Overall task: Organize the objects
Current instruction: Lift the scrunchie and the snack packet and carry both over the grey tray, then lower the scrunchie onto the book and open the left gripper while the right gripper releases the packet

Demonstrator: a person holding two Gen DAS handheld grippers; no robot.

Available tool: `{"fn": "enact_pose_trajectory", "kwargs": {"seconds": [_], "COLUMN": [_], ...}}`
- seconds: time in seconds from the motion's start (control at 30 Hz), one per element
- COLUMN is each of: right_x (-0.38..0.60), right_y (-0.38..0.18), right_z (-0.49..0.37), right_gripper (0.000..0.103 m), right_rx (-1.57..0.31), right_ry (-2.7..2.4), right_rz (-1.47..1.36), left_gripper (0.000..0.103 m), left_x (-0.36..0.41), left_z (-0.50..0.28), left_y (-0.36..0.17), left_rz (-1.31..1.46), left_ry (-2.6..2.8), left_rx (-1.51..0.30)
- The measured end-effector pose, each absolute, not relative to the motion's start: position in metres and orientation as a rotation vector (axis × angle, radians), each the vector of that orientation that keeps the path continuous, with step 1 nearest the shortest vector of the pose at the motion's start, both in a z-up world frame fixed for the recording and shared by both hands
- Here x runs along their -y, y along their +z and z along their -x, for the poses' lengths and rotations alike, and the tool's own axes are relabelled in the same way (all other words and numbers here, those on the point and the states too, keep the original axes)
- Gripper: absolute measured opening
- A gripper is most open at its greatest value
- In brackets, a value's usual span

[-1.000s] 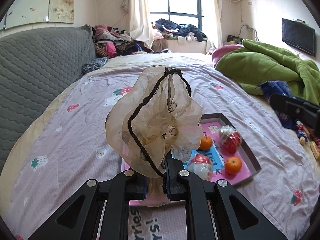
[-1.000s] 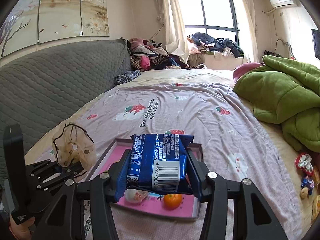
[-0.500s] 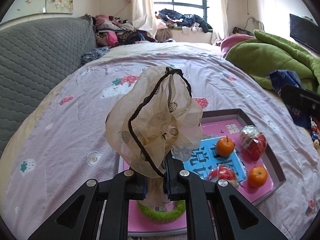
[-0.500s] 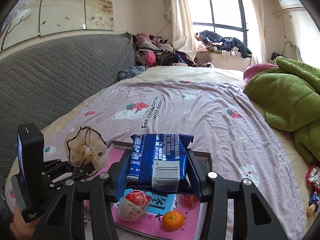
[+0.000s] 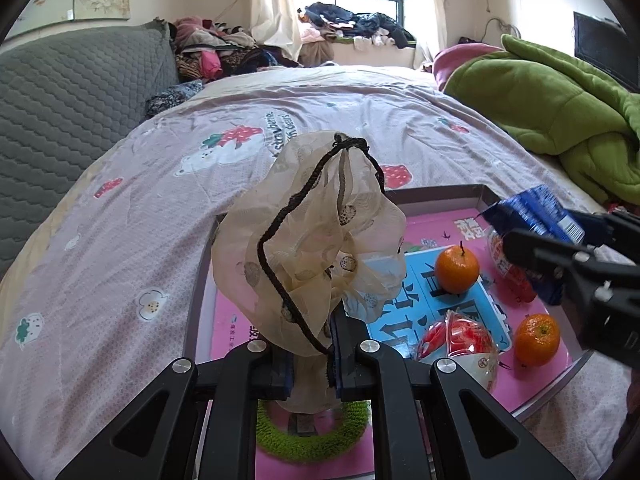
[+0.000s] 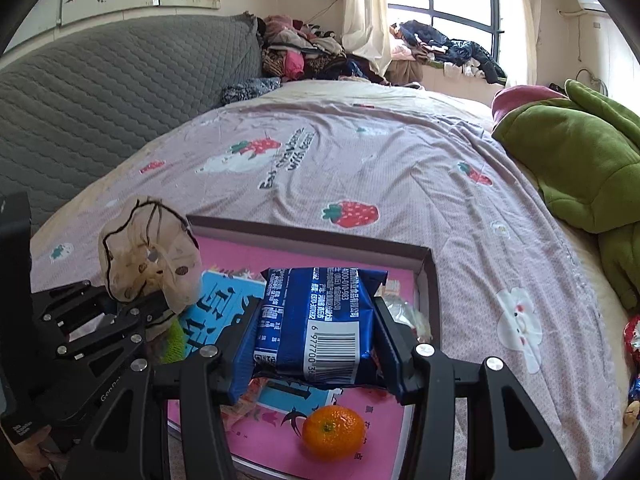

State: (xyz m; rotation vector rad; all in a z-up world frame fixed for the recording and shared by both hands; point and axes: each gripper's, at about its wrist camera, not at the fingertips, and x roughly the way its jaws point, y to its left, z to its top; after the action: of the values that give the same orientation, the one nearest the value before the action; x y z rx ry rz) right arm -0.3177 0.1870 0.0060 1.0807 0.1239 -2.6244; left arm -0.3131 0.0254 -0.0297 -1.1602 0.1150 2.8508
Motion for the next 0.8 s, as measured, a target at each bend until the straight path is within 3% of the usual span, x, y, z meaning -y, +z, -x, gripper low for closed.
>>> {"fn": "enact_pose_trajectory", "kwargs": {"seconds": [0.8], "right_x": [-0.181], "right_y": [-0.03], "right_z": [0.325], "right_gripper": [0.052], "right_rx": [-0.187], "right_ry": [-2.584], "right_rz": [-1.249], "left_gripper": [0.015], "left_x": [-0.034], "left_z": [0.324], "left_y": [-0.053], "left_rz": [1.255], "left_ry": [2.769], "left_rx": [-0.128]}}
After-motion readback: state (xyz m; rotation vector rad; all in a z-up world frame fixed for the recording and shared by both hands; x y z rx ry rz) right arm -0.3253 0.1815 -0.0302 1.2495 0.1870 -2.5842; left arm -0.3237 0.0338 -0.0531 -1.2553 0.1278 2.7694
